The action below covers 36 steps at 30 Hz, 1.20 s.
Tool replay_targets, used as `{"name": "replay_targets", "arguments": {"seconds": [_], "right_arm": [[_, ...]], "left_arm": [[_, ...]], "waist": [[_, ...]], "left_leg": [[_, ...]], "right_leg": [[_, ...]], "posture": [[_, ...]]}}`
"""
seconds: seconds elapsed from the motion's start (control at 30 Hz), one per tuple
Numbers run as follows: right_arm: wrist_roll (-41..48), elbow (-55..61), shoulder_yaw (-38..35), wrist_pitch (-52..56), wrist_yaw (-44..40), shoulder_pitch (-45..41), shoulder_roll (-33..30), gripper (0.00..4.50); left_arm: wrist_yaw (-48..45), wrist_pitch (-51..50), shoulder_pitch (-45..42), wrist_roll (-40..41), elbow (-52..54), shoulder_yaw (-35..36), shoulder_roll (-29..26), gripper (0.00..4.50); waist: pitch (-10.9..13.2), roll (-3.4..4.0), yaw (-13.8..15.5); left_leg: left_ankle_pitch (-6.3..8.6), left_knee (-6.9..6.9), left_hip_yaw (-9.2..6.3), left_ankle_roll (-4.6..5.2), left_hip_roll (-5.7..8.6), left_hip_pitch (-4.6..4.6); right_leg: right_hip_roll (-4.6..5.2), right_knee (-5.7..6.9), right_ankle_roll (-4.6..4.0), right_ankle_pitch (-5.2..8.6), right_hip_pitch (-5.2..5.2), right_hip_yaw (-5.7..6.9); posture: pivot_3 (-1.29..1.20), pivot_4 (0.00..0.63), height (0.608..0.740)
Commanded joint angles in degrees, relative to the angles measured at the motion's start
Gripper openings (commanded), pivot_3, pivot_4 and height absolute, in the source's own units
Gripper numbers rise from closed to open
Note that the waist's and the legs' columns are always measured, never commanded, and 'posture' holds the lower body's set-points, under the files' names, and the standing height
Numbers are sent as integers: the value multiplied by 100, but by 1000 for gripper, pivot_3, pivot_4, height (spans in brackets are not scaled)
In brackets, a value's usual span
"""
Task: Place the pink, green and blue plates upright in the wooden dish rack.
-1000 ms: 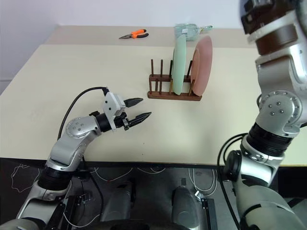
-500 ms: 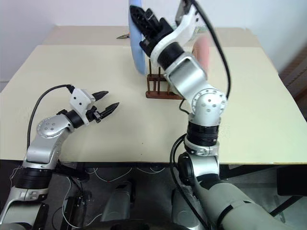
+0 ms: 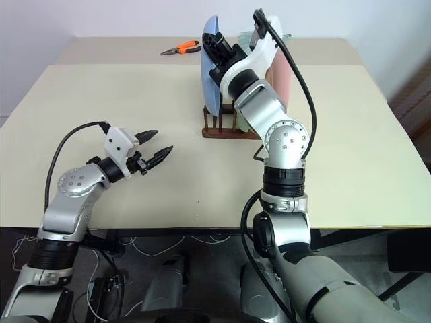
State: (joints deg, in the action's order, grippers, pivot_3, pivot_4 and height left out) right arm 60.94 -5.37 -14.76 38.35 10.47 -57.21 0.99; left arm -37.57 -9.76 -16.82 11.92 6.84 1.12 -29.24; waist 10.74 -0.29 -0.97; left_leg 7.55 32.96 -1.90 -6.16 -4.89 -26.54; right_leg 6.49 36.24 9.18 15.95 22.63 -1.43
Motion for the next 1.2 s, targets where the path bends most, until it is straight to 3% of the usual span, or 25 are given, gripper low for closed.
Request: {"name": "replay_targets", "arguments": {"seconds": [0.03, 0.17, 0.3, 0.5, 0.63, 0.7, 0.83, 0.93, 1.07, 1.2], "right_arm": [[-124, -429, -113, -42, -113, -358, -50, 41], [-467, -912, -122, -120, -283, -599, -118, 1437], [-1356, -862, 383, -311, -803, -709, -464, 3420], [-2371, -377, 986, -662, -1647, -602, -1022, 3420], [-3166, 560, 1393, -973, -2440, -136, -1958, 3420], [-3023, 1081, 1066, -865, -2854, 326, -2536, 3420], [-2775, 1580, -57, -772, -3765, 1754, -3883, 4432], [-3015, 1551, -623, -869, -4308, 3079, -4693, 4432], [-3250, 1356, -700, -1114, -4715, 4236, -4853, 4432], [-3603, 966, -367, -1516, -4993, 4704, -4729, 4432]], "left_arm": [[-24, 8, -67, 27, 203, -27, 21, 2975], [-13, -7, -87, 17, 218, -68, 64, 2975], [-8, -48, -36, 35, 289, -69, 85, 2975], [28, -118, 23, 29, 396, -97, 130, 2975], [136, -143, 30, -26, 452, -130, 186, 2975], [212, -138, 62, -56, 463, -63, 183, 2975], [312, -103, 265, -84, 401, 136, 79, 2975], [316, 14, 422, -88, 207, 327, -72, 2975], [363, 150, 549, -209, -51, 369, -176, 2975], [441, 185, 565, -339, -101, 232, -107, 2975]], "waist": [[0, 0, 1], [0, 0, 12], [0, 0, 15], [0, 0, 9], [0, -1, 55], [0, -2, 93], [0, -4, 186], [0, -6, 175], [-1, 1, 23], [-2, 1, -20]], "left_leg": [[0, 0, 0, 0, 0, 0], [0, -1, 0, 0, 0, -2], [0, -1, 0, 0, 1, -7], [0, -4, 1, 0, 1, -9], [0, -5, 1, -1, 1, -10], [1, -3, 1, -2, 3, -12], [1, -3, 3, -2, 2, -13], [3, -2, 5, -2, 3, -11], [3, 0, 13, -1, 0, 13], [3, 14, 13, -2, 2, 17]], "right_leg": [[0, 0, 0, 0, 0, 0], [0, -1, 0, 0, 0, 0], [0, -1, 0, 0, 6, 0], [0, -2, 0, 0, 10, 0], [0, -5, 1, 1, 10, 0], [1, -15, 0, 1, 4, 1], [1, -19, -1, 2, 5, 0], [2, -28, -20, 13, -2, 0], [3, -20, -21, 13, -8, -6], [3, -21, -31, 7, -13, -13]], "posture": [[0, 150, 740], [0, 150, 740], [0, 150, 740], [0, 150, 740], [0, 150, 740], [0, 150, 740], [0, 150, 740], [0, 150, 740], [0, 150, 740], [0, 150, 740]]}}
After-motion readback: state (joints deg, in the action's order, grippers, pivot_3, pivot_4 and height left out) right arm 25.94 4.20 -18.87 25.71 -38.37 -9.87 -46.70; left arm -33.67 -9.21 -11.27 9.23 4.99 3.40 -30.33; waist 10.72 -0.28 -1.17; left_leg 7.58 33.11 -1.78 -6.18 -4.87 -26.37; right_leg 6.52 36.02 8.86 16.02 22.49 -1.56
